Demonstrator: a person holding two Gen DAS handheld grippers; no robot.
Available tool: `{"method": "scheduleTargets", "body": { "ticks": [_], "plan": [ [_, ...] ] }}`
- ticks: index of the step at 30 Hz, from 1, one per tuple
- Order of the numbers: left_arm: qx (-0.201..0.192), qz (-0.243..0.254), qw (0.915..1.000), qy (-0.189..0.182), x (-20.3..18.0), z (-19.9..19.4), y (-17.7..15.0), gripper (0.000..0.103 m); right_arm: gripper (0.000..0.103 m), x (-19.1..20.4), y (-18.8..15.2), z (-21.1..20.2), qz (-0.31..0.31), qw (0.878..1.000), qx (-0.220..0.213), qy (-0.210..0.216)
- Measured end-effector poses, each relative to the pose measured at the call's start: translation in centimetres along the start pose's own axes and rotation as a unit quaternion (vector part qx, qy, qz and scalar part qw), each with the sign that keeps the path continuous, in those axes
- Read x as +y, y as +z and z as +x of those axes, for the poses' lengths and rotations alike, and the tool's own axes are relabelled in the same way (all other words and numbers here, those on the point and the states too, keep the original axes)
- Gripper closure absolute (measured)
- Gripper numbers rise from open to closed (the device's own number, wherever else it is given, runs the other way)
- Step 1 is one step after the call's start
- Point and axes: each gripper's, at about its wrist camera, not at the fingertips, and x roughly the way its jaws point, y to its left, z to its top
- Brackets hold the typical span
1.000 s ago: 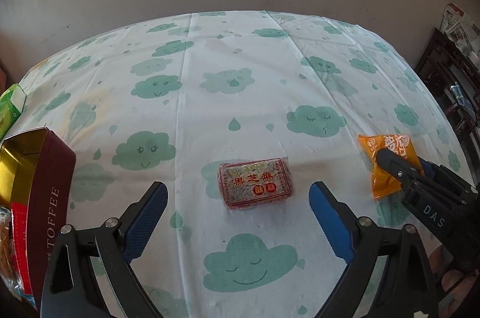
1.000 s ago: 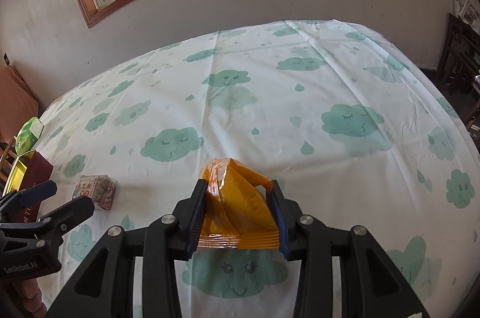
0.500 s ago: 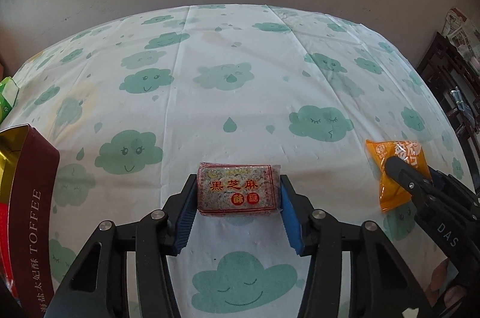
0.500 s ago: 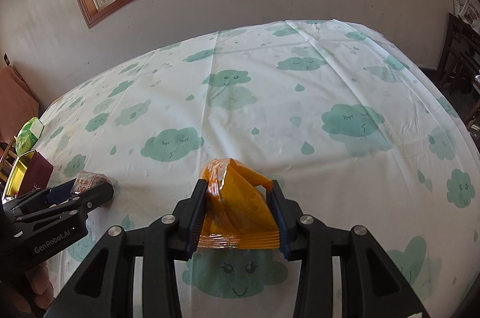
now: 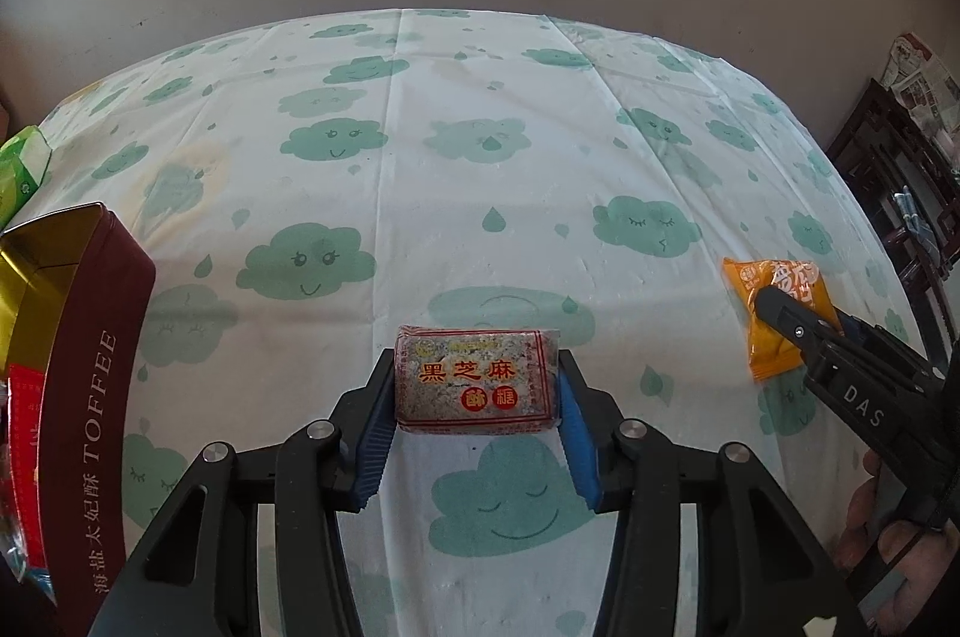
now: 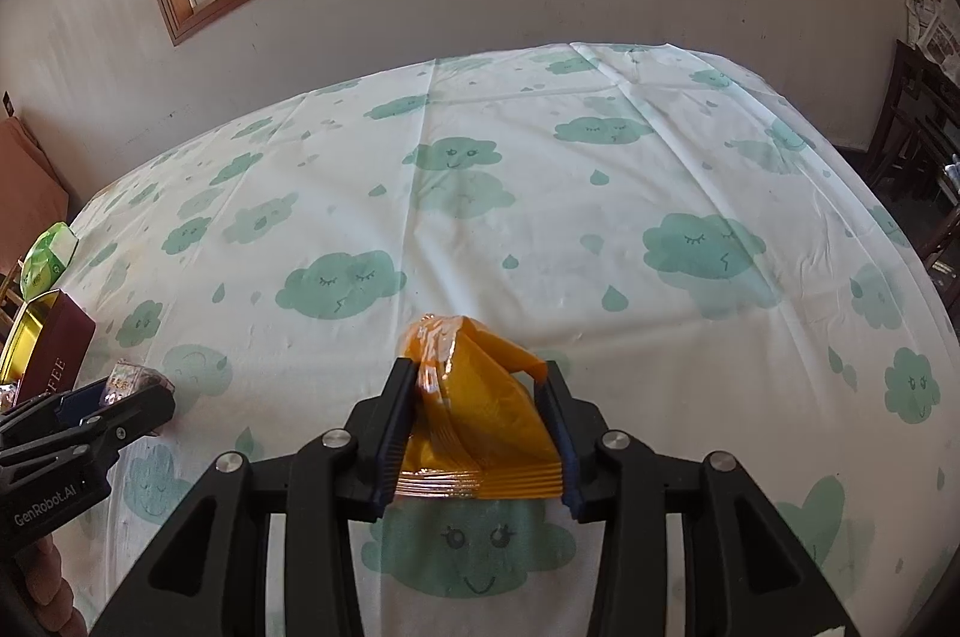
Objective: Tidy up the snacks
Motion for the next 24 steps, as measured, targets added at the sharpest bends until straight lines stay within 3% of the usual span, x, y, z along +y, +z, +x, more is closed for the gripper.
{"method": "scheduleTargets", "body": {
  "ticks": [24],
  "plan": [
    [-0.016,0.008,0.9992,0.035,2.9,-6.4,-3.9,0.058,0.061,0.1,0.0,0.0,-0.003,1.000,0.001,-0.004]
  ]
}}
